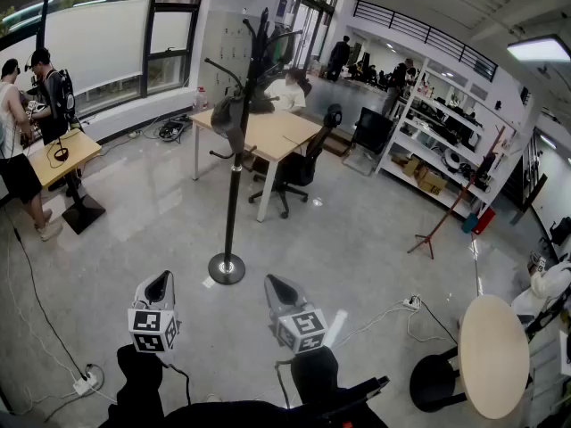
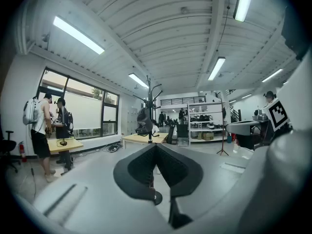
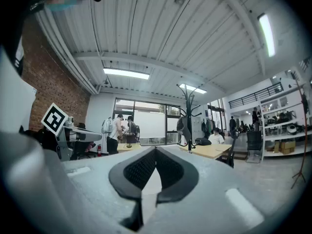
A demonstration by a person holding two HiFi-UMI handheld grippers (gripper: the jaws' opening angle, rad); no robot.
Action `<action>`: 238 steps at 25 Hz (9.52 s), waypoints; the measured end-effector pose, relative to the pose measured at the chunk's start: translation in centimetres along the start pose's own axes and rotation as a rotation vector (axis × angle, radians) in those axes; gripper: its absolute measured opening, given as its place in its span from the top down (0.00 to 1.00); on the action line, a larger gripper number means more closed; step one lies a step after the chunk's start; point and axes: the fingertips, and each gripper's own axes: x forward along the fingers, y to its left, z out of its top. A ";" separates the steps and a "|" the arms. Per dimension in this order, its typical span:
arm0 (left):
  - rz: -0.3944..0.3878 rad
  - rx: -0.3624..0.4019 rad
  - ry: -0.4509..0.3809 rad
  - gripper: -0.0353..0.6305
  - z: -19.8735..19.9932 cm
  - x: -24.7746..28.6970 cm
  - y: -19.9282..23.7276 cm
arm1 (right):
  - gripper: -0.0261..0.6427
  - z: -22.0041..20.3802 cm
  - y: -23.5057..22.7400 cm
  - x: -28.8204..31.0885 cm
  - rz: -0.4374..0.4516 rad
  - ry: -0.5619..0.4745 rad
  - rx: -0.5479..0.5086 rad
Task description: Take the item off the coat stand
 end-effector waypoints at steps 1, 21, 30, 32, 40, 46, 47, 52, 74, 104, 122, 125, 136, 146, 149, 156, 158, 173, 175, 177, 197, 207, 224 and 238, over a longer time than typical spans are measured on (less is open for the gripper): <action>0.001 -0.001 -0.002 0.94 0.1 0.0 0.3 | 0.96 0.1 0.3 0.2 0.002 0.000 -0.002; -0.027 -0.005 0.003 0.94 -1.0 -0.8 4.9 | 0.96 -0.4 5.2 3.0 -0.005 0.005 0.013; -0.022 -0.020 0.000 0.94 -1.7 -0.3 6.8 | 0.96 -0.8 6.3 5.2 0.008 0.011 0.026; -0.024 -0.026 -0.004 0.94 -1.7 -0.3 7.2 | 0.96 -0.9 6.7 6.0 0.016 0.007 0.032; -0.013 -0.016 -0.006 0.94 -1.6 2.4 8.7 | 0.96 -1.6 6.1 9.9 0.045 0.007 0.025; -0.017 -0.005 -0.016 0.94 -0.7 6.3 9.4 | 0.96 -1.3 3.3 13.6 0.050 -0.006 0.033; -0.014 -0.003 -0.014 0.94 -0.5 7.0 9.5 | 0.96 -1.2 2.8 14.3 0.053 -0.007 0.034; -0.004 -0.006 -0.021 0.94 0.7 10.6 10.5 | 0.96 -0.7 0.7 17.7 0.062 -0.017 0.027; 0.028 -0.017 -0.023 0.94 1.7 23.6 13.3 | 0.96 -2.1 -7.7 28.8 0.082 -0.007 0.071; -0.126 0.018 -0.012 0.94 4.2 40.4 16.2 | 0.96 -1.7 -17.0 38.7 -0.092 -0.034 0.121; -0.350 0.041 -0.015 0.94 5.8 52.1 15.7 | 0.96 -2.0 -22.8 42.2 -0.314 -0.048 0.118; -0.390 0.043 -0.012 0.94 6.1 53.8 15.9 | 0.96 -2.1 -23.2 42.5 -0.357 -0.048 0.118; -0.470 0.036 -0.028 0.94 7.2 58.2 15.3 | 0.96 -2.4 -24.7 41.2 -0.504 -0.057 0.119; -0.531 0.018 -0.061 0.85 9.0 61.1 14.5 | 0.96 -2.7 -25.6 40.5 -0.572 -0.059 0.120; -0.534 0.009 -0.066 0.78 9.0 61.8 14.5 | 0.96 -3.0 -25.8 40.4 -0.586 -0.058 0.118; -0.574 -0.024 -0.084 0.59 9.9 63.0 14.1 | 0.96 -3.2 -25.9 40.4 -0.603 -0.055 0.117; -0.587 -0.039 -0.093 0.54 10.2 63.4 14.0 | 0.96 -3.3 -26.1 40.5 -0.608 -0.053 0.118; -0.637 -0.034 -0.133 0.26 11.6 66.0 12.8 | 0.96 -3.6 -27.2 41.0 -0.637 -0.026 0.110; -0.632 -0.041 -0.131 0.27 11.6 66.4 12.8 | 0.96 -3.6 -27.4 41.0 -0.642 -0.022 0.110; -0.626 -0.053 -0.128 0.34 11.5 66.9 13.2 | 0.96 -3.8 -27.4 41.2 -0.647 -0.019 0.112; -0.515 -0.008 -0.122 0.82 11.4 67.3 15.1 | 0.96 -4.3 -27.7 40.5 -0.659 -0.029 0.124; -0.517 -0.014 -0.119 0.90 11.5 66.2 15.0 | 0.96 -4.2 -27.3 39.6 -0.662 -0.042 0.125; -0.562 -0.008 -0.099 0.92 12.6 63.8 14.9 | 0.96 -3.9 -26.3 38.9 -0.642 -0.058 0.127; -0.551 -0.069 -0.149 0.92 15.6 62.7 15.6 | 0.96 -3.9 -26.1 38.6 -0.635 -0.067 0.123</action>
